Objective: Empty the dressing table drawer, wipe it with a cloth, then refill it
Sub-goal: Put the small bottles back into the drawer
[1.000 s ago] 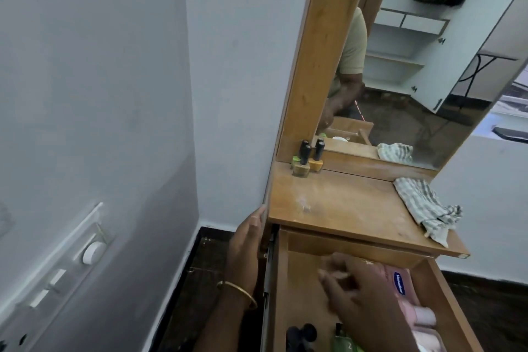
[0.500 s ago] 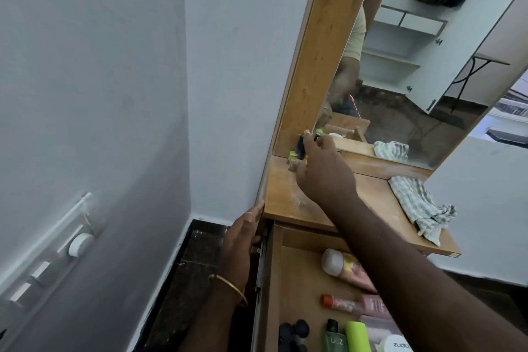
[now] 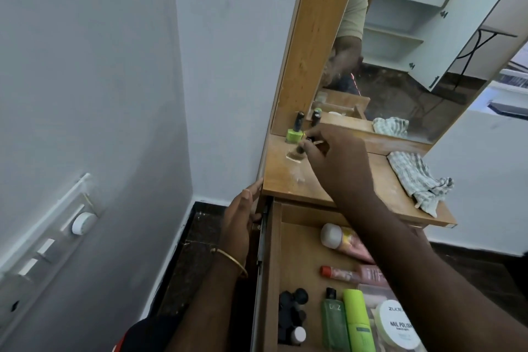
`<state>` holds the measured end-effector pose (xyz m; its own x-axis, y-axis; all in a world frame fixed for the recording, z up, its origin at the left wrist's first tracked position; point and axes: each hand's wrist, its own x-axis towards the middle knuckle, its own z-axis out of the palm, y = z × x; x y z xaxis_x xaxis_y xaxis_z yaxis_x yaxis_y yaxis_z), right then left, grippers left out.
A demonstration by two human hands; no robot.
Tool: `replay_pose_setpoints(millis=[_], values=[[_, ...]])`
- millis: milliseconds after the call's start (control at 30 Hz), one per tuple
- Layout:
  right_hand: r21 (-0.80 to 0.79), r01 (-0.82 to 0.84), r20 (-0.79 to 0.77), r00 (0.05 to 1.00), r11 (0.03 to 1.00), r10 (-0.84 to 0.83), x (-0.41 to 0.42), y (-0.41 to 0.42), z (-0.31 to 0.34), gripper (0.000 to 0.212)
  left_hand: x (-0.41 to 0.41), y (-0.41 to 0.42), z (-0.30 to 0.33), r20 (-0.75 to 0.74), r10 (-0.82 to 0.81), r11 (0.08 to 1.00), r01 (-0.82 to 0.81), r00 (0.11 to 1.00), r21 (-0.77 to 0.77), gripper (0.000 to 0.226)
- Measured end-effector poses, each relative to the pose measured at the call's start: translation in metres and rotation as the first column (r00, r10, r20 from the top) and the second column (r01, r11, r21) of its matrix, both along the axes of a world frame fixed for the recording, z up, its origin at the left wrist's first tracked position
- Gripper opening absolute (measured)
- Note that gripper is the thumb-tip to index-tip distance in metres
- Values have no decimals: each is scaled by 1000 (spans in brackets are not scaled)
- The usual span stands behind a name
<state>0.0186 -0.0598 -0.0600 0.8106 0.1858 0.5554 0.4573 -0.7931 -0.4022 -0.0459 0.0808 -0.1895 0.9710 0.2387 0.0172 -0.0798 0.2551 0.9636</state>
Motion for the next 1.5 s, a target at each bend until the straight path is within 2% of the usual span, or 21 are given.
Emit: replay_pose_setpoints(millis=[133, 333, 500, 700, 967, 1133, 1267, 1367, 1500], values=[[98, -42, -88, 995, 994, 50, -68, -20, -10, 13, -1, -2, 2, 4, 13, 1000, -13, 1000, -23, 71], [39, -53, -381, 923, 998, 64, -118, -32, -58, 13, -4, -2, 2, -1, 10, 1000, -10, 1000, -19, 72], [-11, -84, -449, 891, 996, 70, -127, -33, -89, 4, -4, -3, 2, 6, 5, 1000, -5, 1000, -17, 72], [-62, -158, -513, 852, 986, 104, -132, -31, -92, 7, -4, -2, 3, 16, -5, 1000, 5, 1000, -7, 75], [-24, -174, -523, 842, 985, 135, -132, -34, -94, 11, -5, 0, 1, 2, -19, 1000, 19, 1000, 20, 67], [14, -162, -510, 847, 987, 146, -129, -38, -86, 30, -6, 0, 2, 6, -27, 1000, 26, 1000, 17, 59], [91, -80, -396, 912, 993, 110, -92, -37, -47, 28, -5, 0, 2, 12, -20, 999, 20, 1000, -29, 57], [104, -4, -252, 967, 995, 30, -38, -34, -21, 48, -5, -1, 1, 26, -18, 999, 19, 999, -43, 59], [-67, 77, -179, 980, 995, -88, 24, -22, -9, 73, -3, 1, 0, 35, -12, 999, 13, 999, -52, 59]])
